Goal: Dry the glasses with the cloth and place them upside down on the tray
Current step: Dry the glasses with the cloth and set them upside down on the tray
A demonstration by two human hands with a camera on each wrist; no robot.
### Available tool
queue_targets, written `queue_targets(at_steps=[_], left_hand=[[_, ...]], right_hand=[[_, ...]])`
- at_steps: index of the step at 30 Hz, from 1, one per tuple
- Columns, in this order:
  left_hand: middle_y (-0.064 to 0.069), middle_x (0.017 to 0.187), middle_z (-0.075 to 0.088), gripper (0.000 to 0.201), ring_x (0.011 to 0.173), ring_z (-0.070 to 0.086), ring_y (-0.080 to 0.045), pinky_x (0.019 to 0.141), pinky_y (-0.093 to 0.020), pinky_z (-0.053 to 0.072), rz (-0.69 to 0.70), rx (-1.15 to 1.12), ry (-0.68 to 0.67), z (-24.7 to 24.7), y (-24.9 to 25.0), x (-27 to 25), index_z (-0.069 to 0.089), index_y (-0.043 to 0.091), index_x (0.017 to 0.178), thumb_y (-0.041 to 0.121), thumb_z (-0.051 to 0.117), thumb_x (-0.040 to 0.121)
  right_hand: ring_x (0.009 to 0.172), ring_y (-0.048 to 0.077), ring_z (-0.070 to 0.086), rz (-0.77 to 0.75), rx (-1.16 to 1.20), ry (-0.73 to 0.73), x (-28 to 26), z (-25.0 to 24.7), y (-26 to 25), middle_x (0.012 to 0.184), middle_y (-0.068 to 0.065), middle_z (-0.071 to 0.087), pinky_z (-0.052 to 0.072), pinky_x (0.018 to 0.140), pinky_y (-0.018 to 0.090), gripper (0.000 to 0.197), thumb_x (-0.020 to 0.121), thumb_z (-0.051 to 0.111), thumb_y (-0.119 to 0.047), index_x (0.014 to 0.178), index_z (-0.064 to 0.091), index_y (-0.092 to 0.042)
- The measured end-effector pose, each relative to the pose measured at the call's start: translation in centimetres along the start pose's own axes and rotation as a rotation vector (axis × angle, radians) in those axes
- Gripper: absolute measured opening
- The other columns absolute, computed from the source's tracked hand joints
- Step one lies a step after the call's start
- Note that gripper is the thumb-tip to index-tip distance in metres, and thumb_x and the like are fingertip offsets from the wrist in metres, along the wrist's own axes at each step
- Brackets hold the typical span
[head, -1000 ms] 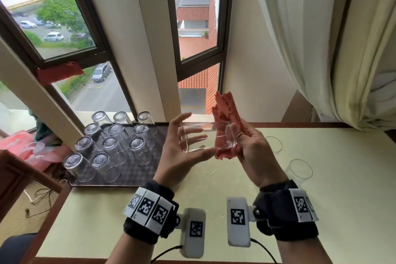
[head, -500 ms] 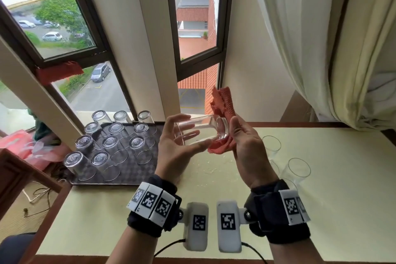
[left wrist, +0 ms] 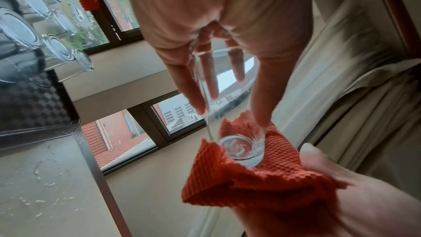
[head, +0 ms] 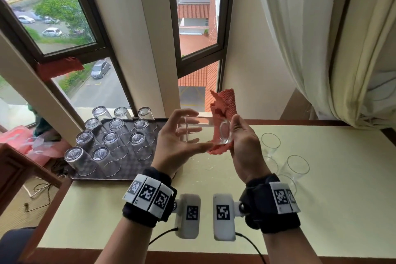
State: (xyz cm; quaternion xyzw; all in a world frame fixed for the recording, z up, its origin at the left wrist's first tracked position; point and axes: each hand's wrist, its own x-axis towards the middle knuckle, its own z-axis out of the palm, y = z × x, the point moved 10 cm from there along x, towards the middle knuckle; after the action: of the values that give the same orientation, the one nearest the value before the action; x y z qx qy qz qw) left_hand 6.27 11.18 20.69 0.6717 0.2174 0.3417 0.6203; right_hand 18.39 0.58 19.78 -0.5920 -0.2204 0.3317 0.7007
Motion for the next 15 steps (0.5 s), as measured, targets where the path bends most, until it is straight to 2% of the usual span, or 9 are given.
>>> queue_targets(at_steps=[1, 2, 3, 5, 7, 9, 11, 13, 15], left_hand=[[-0.006, 0.114, 0.067, 0.08, 0.102, 0.07, -0.021, 0.076, -0.025, 0.058, -0.004, -0.022, 0.04, -0.4, -0.3, 0.0, 0.059, 0.028, 0.111, 0.03, 0.098, 0.042], [-0.006, 0.114, 0.067, 0.078, 0.102, 0.071, -0.022, 0.076, -0.025, 0.058, -0.014, -0.058, 0.068, -0.9, -0.6, -0.1, 0.059, 0.028, 0.111, 0.031, 0.096, 0.042], [-0.006, 0.114, 0.067, 0.077, 0.102, 0.071, -0.022, 0.077, -0.026, 0.058, -0.023, -0.082, 0.073, -1.0, -0.7, -0.2, 0.058, 0.028, 0.112, 0.031, 0.093, 0.042], [-0.004, 0.115, 0.067, 0.077, 0.102, 0.071, -0.02, 0.077, -0.028, 0.059, -0.019, -0.076, 0.004, -0.2, -0.5, -0.5, 0.057, 0.028, 0.115, 0.031, 0.091, 0.045], [-0.004, 0.117, 0.066, 0.078, 0.103, 0.07, -0.019, 0.078, -0.027, 0.059, 0.001, -0.04, -0.034, 0.5, -0.2, -0.7, 0.057, 0.03, 0.117, 0.031, 0.091, 0.048], [-0.006, 0.117, 0.065, 0.077, 0.102, 0.071, -0.022, 0.078, -0.028, 0.058, 0.003, -0.05, 0.033, -0.3, -0.3, -0.4, 0.057, 0.032, 0.116, 0.033, 0.092, 0.047], [-0.007, 0.116, 0.066, 0.076, 0.1, 0.071, -0.024, 0.076, -0.028, 0.059, -0.007, -0.082, 0.078, -1.3, -0.4, -0.2, 0.058, 0.029, 0.113, 0.032, 0.092, 0.045], [-0.007, 0.115, 0.067, 0.075, 0.099, 0.071, -0.025, 0.074, -0.028, 0.059, -0.021, -0.057, 0.004, -1.0, -0.1, -0.2, 0.058, 0.028, 0.112, 0.031, 0.092, 0.044], [-0.007, 0.113, 0.068, 0.075, 0.097, 0.071, -0.023, 0.073, -0.029, 0.06, -0.012, -0.01, -0.068, -0.2, 0.4, -0.5, 0.06, 0.028, 0.112, 0.031, 0.092, 0.044]], right_hand=[[0.091, 0.028, 0.07, 0.005, 0.008, 0.007, -0.2, 0.0, 0.2, 0.124, 0.018, 0.065, 0.061, 0.078, 0.035, 0.039, 0.102, 0.035, -0.035, 0.125, 0.058, -0.012], [0.089, 0.028, 0.072, 0.013, 0.015, 0.009, -0.3, 0.0, 0.3, 0.123, 0.017, 0.065, 0.061, 0.075, 0.033, 0.048, 0.097, 0.036, -0.039, 0.13, 0.056, -0.009], [0.086, 0.021, 0.073, 0.018, 0.013, 0.006, -0.2, -0.1, 0.4, 0.124, 0.017, 0.064, 0.06, 0.069, 0.027, 0.053, 0.097, 0.036, -0.04, 0.134, 0.053, -0.007], [0.08, 0.008, 0.072, 0.022, 0.033, 0.0, 0.0, -0.4, 0.3, 0.13, 0.016, 0.06, 0.057, 0.062, 0.018, 0.047, 0.104, 0.032, -0.031, 0.138, 0.051, -0.004], [0.072, 0.002, 0.071, 0.026, 0.054, -0.01, -0.1, -0.2, 0.4, 0.124, 0.013, 0.062, 0.055, 0.055, 0.016, 0.045, 0.107, 0.029, -0.026, 0.138, 0.05, -0.002], [0.069, 0.006, 0.071, -0.007, 0.036, -0.028, -0.8, 0.2, 0.3, 0.109, 0.007, 0.066, 0.055, 0.057, 0.016, 0.042, 0.106, 0.028, -0.024, 0.132, 0.053, -0.003], [0.072, 0.011, 0.071, -0.024, 0.045, -0.04, -1.3, 0.6, 0.1, 0.103, 0.004, 0.068, 0.056, 0.061, 0.018, 0.036, 0.104, 0.031, -0.026, 0.122, 0.058, -0.01], [0.071, 0.009, 0.072, -0.013, 0.077, -0.045, -1.1, 0.7, 0.1, 0.108, 0.006, 0.068, 0.056, 0.059, 0.018, 0.041, 0.098, 0.034, -0.034, 0.123, 0.057, -0.012], [0.071, 0.009, 0.073, 0.019, 0.088, -0.032, -0.9, 0.6, 0.3, 0.113, 0.007, 0.069, 0.057, 0.057, 0.02, 0.041, 0.102, 0.032, -0.033, 0.127, 0.057, -0.012]])
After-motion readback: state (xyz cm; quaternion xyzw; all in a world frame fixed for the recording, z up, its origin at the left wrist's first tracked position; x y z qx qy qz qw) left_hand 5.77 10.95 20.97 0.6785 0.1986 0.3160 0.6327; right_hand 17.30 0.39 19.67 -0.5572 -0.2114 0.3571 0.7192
